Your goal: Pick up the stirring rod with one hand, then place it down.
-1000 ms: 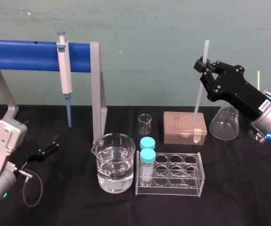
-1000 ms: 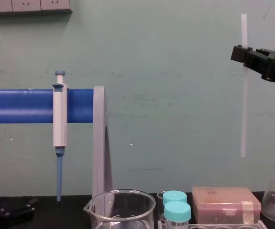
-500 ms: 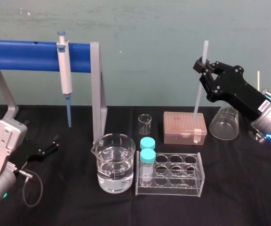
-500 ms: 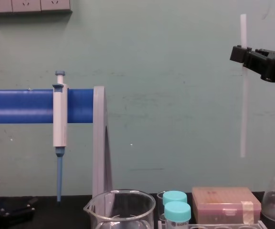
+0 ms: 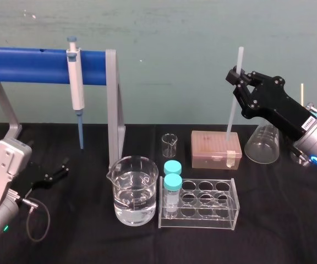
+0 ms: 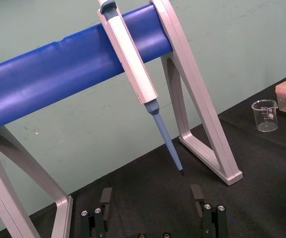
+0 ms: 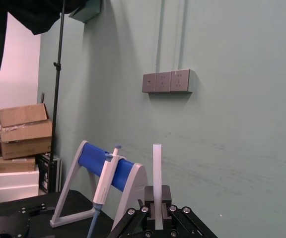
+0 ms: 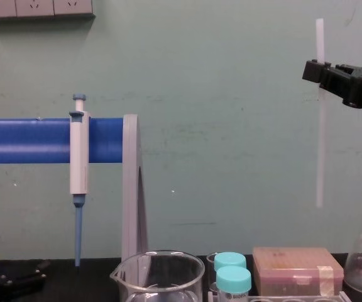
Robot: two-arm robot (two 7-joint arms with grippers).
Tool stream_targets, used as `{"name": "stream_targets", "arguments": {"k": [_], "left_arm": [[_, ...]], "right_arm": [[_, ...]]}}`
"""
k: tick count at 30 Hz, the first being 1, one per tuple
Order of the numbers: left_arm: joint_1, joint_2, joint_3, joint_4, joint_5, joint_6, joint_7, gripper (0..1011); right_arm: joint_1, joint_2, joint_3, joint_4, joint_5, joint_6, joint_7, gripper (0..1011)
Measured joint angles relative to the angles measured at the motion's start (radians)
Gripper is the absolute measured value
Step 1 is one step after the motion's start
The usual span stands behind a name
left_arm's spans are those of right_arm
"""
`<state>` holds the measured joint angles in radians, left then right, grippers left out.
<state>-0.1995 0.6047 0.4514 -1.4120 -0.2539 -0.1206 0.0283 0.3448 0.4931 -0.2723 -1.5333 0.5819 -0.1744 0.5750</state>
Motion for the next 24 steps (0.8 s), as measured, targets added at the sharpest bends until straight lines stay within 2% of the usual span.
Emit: {"name": "stream_targets", "arguments": {"k": [10, 17, 19, 24], "left_arm": [[0.0, 0.0, 0.0, 0.0, 0.0, 0.0, 0.0, 1000], [0.0, 0.0, 0.0, 0.0, 0.0, 0.0, 0.0, 1000], [0.0, 0.0, 0.0, 0.0, 0.0, 0.0, 0.0, 1000], [0.0, 0.0, 0.0, 0.0, 0.0, 0.0, 0.0, 1000]], "right_arm": [[-0.001, 0.008, -0.001, 0.008, 0.02, 0.002, 0.025, 72], [-0.019, 0.029, -0.003, 0.015, 0.07, 0.004, 0.081, 72], [-0.034, 0.045, -0.006, 0.015, 0.097, 0.007, 0.113, 72], [-0.057, 0.067, -0.015, 0.014, 0.129, 0.013, 0.144, 72]]}}
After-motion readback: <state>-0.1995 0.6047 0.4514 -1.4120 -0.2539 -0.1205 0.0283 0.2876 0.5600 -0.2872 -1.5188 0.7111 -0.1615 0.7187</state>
